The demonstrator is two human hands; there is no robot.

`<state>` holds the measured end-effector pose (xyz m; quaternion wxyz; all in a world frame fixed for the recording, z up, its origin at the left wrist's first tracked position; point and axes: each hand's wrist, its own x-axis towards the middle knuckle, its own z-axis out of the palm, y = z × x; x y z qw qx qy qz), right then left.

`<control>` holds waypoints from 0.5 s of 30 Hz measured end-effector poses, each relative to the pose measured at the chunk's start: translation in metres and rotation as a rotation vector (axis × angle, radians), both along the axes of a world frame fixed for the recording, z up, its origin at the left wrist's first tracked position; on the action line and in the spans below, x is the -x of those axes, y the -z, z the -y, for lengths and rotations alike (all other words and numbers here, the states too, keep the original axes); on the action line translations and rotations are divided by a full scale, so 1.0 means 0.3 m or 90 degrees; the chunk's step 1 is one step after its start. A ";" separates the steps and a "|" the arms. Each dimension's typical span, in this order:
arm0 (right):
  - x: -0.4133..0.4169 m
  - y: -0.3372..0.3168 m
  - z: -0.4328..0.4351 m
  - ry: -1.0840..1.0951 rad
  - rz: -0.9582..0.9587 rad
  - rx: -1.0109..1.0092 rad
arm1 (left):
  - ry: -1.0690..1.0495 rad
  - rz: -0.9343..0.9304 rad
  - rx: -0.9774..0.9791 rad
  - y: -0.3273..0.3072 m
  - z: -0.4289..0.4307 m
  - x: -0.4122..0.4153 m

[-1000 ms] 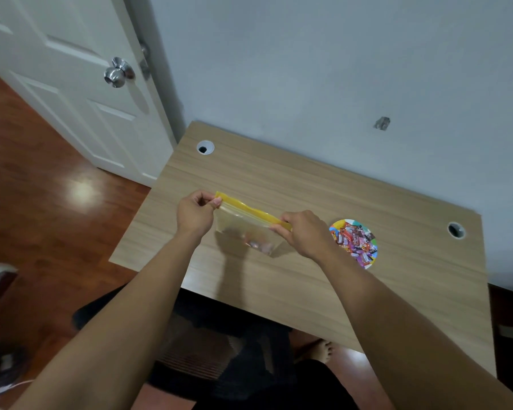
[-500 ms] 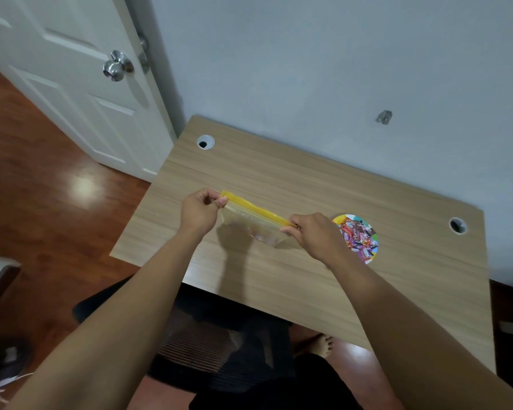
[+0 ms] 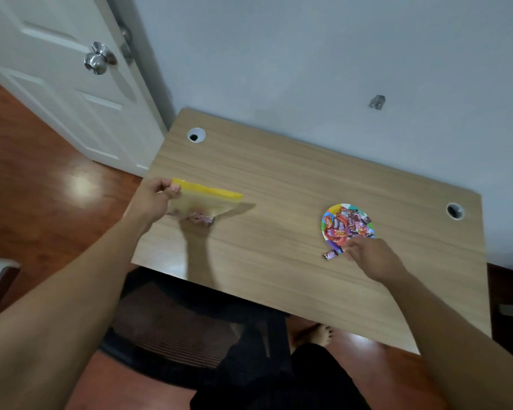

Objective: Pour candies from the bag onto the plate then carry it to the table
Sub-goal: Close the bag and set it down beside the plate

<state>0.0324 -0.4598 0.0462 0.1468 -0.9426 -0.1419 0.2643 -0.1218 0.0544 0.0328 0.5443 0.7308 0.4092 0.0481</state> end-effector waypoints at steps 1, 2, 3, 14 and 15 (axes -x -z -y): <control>0.016 0.012 -0.019 0.009 0.006 -0.026 | 0.012 0.017 0.009 -0.003 0.023 -0.001; 0.026 0.022 -0.041 0.000 0.020 -0.025 | 0.026 0.027 0.022 -0.012 0.043 0.002; 0.025 0.044 0.028 0.028 0.017 -0.030 | 0.087 0.033 0.032 0.019 0.126 -0.066; 0.044 0.134 0.104 0.082 0.045 -0.041 | 0.110 -0.001 0.059 0.071 0.275 -0.203; 0.038 0.149 0.126 0.090 0.046 -0.047 | 0.113 -0.006 0.043 0.097 0.283 -0.223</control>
